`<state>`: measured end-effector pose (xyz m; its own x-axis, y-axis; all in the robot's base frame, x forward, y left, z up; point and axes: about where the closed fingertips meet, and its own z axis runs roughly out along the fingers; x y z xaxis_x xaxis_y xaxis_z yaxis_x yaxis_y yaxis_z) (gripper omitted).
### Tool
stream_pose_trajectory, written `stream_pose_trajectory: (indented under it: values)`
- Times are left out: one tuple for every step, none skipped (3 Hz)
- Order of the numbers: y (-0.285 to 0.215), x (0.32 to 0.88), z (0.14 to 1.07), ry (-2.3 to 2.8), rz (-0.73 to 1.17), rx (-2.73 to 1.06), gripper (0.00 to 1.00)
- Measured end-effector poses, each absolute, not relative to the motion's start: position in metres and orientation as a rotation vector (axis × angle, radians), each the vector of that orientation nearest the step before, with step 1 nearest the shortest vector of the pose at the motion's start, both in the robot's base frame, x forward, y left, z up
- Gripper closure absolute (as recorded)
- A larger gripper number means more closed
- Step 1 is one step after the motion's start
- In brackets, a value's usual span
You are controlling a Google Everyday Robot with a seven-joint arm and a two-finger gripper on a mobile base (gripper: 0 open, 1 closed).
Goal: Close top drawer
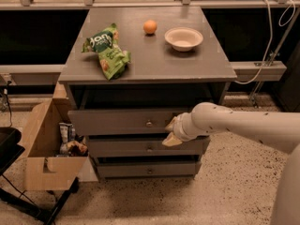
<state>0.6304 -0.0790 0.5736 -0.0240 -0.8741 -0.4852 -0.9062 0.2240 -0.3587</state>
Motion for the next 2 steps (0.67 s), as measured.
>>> stream_pose_trajectory:
  values:
    - [-0.0782,0.6284,0.5729,1.882,0.068,-1.639,0.0]
    - [-0.0782,0.6277,0.5729,1.882,0.068,-1.639,0.0]
